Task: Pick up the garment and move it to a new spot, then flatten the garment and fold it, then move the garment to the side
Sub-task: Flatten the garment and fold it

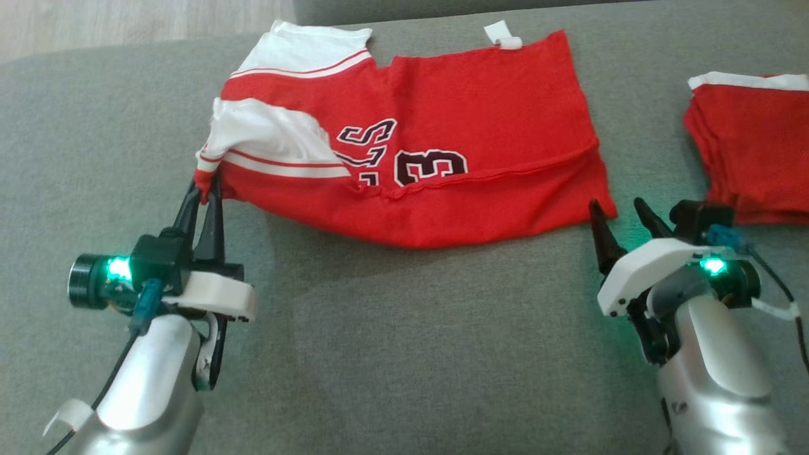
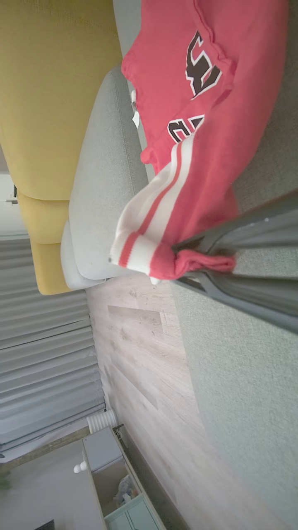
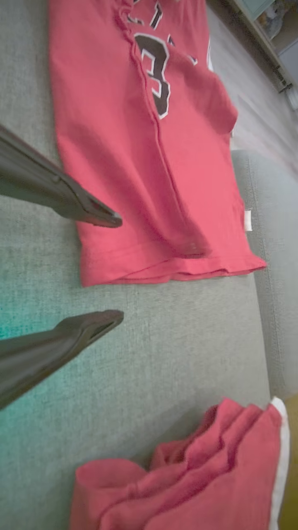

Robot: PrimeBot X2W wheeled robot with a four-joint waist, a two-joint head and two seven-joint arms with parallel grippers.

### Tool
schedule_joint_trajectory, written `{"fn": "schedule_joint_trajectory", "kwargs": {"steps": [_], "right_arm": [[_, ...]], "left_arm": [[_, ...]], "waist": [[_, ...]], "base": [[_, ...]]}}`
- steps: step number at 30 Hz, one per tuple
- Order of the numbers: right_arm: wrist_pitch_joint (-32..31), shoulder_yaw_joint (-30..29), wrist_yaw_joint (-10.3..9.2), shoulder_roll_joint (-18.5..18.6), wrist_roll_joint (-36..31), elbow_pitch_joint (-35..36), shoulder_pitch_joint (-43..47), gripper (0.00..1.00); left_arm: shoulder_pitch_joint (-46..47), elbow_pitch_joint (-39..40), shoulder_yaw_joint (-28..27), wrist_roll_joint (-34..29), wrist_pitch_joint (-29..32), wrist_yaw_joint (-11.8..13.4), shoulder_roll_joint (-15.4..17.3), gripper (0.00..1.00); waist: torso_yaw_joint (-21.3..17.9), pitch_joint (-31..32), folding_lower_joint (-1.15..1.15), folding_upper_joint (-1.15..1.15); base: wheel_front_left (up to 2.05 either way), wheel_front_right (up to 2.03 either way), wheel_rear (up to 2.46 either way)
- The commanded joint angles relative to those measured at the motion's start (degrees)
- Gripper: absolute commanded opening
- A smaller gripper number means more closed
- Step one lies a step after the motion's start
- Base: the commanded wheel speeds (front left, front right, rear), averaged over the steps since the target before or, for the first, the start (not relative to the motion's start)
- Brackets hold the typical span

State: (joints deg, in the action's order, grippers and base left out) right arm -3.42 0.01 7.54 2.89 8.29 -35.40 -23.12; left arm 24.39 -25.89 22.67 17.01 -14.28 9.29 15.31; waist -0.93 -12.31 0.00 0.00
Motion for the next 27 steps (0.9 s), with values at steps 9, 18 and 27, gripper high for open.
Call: {"fn": "schedule_joint_trajectory", "kwargs": {"steps": [9, 18, 27], "right_arm": [[-0.9, 1.5, -0.05, 0.0, -0.8, -9.5, -7.8, 1.0], [3.0, 0.8, -0.05, 0.0, -5.6, -15.5, -10.9, 0.0], [7.0, -2.8, -0.05, 0.0, -7.5, -14.4, -7.3, 0.0]], "left_arm": [[2.0, 2.0, -0.8, -0.8, -0.7, -0.7, 1.2, 0.0], [0.6, -0.8, -1.1, 0.1, -0.7, -0.3, 0.7, 0.0], [-3.8, -4.9, -1.4, 1.6, 0.9, -0.1, 1.9, 0.0]], "waist": [[1.6, -1.7, 0.0, 0.0], [1.4, -0.3, 0.0, 0.0], [-0.4, 5.0, 0.0, 0.0]], "base": [[0.0, 0.0, 0.0], [0.0, 0.0, 0.0], [0.0, 0.0, 0.0]]}}
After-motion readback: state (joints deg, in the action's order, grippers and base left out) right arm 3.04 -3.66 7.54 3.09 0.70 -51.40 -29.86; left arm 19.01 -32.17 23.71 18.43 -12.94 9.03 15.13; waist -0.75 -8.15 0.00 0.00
